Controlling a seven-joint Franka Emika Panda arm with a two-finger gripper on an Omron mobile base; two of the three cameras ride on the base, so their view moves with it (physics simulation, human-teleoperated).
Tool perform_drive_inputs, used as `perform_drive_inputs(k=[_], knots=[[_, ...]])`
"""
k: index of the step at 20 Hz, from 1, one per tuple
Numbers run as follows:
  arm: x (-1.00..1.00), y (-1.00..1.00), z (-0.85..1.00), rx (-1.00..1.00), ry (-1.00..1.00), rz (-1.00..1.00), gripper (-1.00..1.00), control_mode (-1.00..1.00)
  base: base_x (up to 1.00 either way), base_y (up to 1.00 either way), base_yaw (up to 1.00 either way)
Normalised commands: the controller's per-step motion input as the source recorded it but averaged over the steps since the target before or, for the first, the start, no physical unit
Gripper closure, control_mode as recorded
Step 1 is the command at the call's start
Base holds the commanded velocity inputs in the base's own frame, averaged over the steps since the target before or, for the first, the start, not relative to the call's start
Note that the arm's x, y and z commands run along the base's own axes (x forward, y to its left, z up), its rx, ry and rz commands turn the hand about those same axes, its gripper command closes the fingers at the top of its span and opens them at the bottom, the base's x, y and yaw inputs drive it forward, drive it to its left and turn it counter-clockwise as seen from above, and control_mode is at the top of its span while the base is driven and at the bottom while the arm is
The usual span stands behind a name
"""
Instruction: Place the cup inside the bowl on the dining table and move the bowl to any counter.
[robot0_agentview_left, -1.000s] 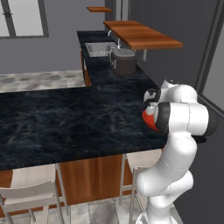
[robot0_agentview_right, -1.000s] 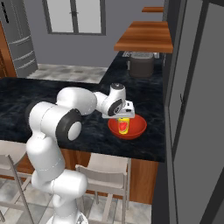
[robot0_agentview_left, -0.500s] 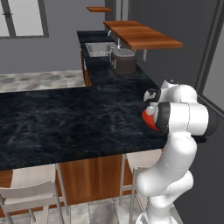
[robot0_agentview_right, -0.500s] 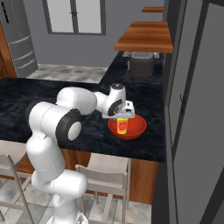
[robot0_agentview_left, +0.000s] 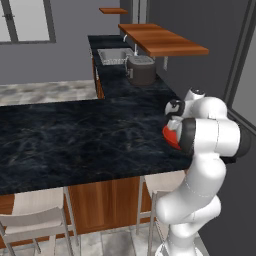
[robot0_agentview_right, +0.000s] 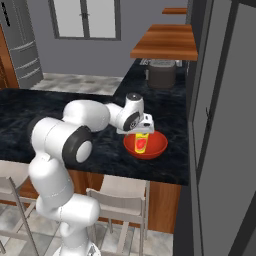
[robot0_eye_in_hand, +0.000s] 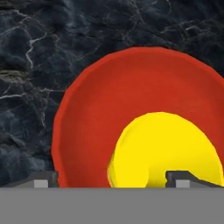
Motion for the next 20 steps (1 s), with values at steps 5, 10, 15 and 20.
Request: perform_drive_inputs(k=[5, 10, 15, 20], knots=[[-0.06, 0.00, 0.32, 0.00, 0.00, 0.00, -1.00, -1.00, 0.00, 0.00, 0.00], [-0.06, 0.00, 0.35, 0.00, 0.00, 0.00, -1.00, -1.00, 0.00, 0.00, 0.00], [-0.20, 0.00, 0.34, 0.00, 0.00, 0.00, -1.00, -1.00, 0.00, 0.00, 0.00], [-0.22, 0.08, 0.20, 0.00, 0.00, 0.00, -1.00, -1.00, 0.00, 0.00, 0.00]])
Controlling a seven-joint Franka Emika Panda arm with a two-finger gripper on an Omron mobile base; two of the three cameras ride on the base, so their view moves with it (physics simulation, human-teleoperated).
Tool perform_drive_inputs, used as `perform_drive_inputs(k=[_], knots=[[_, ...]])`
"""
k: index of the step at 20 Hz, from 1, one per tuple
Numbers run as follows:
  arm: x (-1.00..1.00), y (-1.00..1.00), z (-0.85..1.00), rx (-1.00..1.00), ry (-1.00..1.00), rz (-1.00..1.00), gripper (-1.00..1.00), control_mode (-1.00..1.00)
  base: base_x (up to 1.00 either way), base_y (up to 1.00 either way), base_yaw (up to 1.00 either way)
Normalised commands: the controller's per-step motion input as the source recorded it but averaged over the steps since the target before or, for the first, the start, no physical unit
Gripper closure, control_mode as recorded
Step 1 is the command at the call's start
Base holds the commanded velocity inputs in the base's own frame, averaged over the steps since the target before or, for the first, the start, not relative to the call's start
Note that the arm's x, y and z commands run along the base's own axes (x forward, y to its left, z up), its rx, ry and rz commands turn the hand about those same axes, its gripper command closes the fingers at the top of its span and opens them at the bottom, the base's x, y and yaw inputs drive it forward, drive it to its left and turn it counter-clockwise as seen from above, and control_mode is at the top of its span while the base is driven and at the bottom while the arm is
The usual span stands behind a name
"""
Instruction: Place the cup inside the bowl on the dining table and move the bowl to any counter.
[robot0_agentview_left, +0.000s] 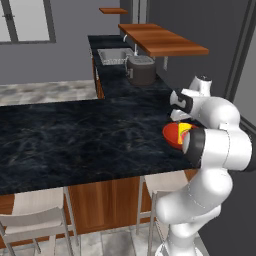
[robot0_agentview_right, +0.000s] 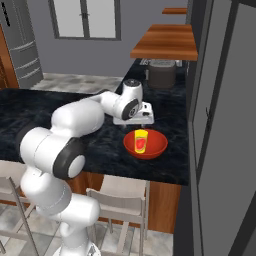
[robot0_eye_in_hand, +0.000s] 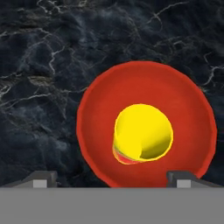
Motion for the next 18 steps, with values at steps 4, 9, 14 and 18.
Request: perform_drive_inputs(k=[4, 9, 14, 18], knots=[[-0.23, 0.31, 0.01, 0.00, 0.00, 0.00, -1.00, -1.00, 0.00, 0.00, 0.00], [-0.16, 0.43, 0.00, 0.00, 0.00, 0.00, -1.00, -1.00, 0.00, 0.00, 0.00], [-0.09, 0.41, 0.00, -0.03, 0.00, 0.00, -1.00, -1.00, 0.00, 0.00, 0.00], [-0.02, 0.33, 0.00, -0.09, 0.00, -0.01, -1.00, -1.00, 0.00, 0.00, 0.00]])
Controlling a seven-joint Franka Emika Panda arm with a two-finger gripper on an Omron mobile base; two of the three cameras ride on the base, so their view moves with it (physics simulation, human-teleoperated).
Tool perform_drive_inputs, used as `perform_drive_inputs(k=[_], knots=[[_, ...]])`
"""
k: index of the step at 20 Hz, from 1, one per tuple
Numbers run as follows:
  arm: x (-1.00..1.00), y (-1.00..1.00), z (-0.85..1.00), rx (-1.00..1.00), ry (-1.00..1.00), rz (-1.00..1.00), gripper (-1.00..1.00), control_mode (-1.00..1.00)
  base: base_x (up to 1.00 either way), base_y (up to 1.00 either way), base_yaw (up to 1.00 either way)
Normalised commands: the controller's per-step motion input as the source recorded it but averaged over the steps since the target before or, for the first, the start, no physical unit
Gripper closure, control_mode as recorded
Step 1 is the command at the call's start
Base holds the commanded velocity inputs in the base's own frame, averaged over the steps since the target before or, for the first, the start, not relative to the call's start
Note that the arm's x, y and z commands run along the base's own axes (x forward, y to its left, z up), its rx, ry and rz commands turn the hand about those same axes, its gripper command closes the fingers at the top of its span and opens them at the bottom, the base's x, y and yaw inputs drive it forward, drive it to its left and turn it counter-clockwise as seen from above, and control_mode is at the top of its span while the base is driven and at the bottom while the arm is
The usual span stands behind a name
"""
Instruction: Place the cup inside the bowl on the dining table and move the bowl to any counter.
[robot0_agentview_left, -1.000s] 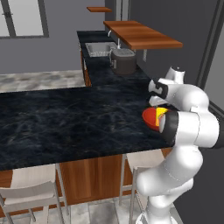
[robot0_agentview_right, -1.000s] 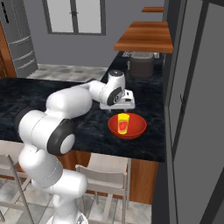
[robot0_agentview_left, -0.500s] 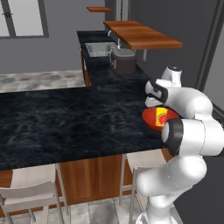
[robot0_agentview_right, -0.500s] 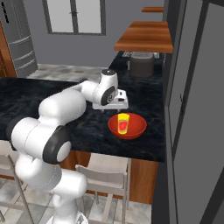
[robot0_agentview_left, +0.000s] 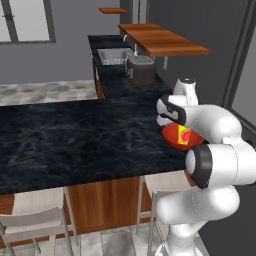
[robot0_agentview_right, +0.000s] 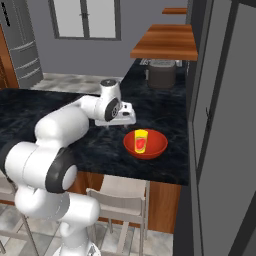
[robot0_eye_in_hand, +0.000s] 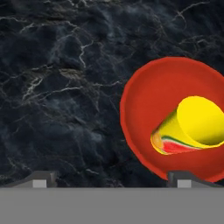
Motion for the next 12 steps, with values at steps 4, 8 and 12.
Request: perform_drive_inputs(k=[4, 8, 12], knots=[[-0.01, 0.25, 0.00, -0.12, 0.00, -0.04, -1.00, -1.00, 0.00, 0.00, 0.00], [-0.01, 0.16, 0.00, -0.14, 0.00, -0.06, -1.00, -1.00, 0.00, 0.00, 0.00], [0.00, 0.01, 0.00, -0.15, 0.00, -0.10, -1.00, -1.00, 0.00, 0.00, 0.00]])
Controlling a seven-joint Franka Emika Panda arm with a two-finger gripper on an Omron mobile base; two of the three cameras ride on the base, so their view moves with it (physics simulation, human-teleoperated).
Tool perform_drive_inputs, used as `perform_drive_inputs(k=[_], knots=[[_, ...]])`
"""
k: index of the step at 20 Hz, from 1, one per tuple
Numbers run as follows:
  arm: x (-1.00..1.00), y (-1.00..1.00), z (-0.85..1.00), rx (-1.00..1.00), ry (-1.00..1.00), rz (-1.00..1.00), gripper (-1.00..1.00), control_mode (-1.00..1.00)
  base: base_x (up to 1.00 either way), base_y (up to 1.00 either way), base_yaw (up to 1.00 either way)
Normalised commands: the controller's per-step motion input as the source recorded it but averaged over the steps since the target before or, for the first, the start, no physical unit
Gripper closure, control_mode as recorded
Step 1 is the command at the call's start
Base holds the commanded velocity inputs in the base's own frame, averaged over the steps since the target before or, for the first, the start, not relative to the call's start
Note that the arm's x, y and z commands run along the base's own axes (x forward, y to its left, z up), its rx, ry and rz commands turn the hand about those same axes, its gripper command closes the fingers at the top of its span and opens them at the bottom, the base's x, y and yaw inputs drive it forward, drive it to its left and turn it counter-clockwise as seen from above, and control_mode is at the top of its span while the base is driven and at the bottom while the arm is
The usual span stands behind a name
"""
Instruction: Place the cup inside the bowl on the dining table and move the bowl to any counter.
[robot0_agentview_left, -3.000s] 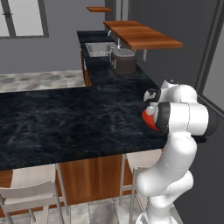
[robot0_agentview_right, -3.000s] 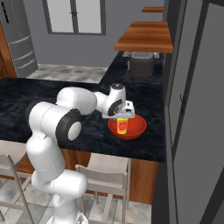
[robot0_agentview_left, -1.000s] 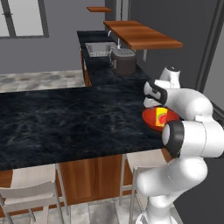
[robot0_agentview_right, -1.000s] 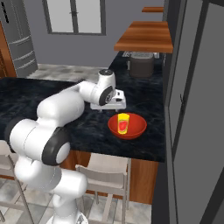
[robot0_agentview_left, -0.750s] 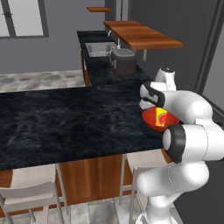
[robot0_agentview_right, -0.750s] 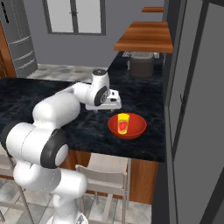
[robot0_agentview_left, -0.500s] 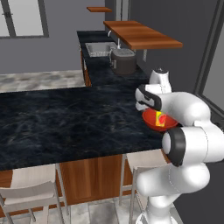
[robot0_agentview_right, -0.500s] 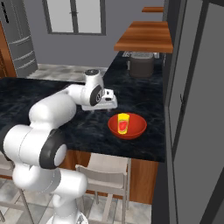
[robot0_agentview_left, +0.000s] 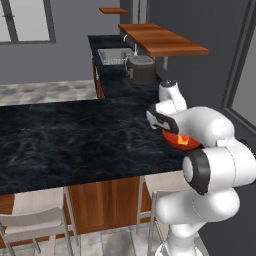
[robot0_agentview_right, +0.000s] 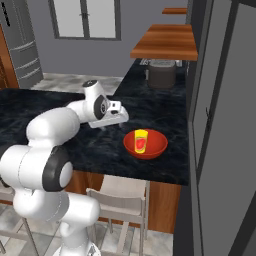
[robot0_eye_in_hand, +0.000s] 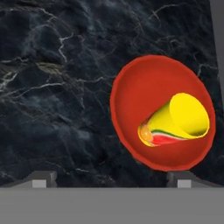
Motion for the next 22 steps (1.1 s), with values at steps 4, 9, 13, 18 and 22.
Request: perform_drive_inputs(k=[4, 9, 13, 18, 22], knots=[[0.00, 0.00, 0.00, -0.13, 0.00, -0.12, -1.00, -1.00, 0.00, 0.00, 0.00], [0.19, 0.00, -0.24, -0.01, 0.00, -0.13, -1.00, -1.00, 0.00, 0.00, 0.00], [0.26, 0.00, -0.23, 0.00, 0.00, -0.08, -1.00, -1.00, 0.00, 0.00, 0.00], [0.22, 0.00, -0.15, 0.00, 0.00, -0.06, -1.00, -1.00, 0.00, 0.00, 0.00], [0.18, 0.00, -0.05, 0.00, 0.00, -0.04, -1.00, -1.00, 0.00, 0.00, 0.00]])
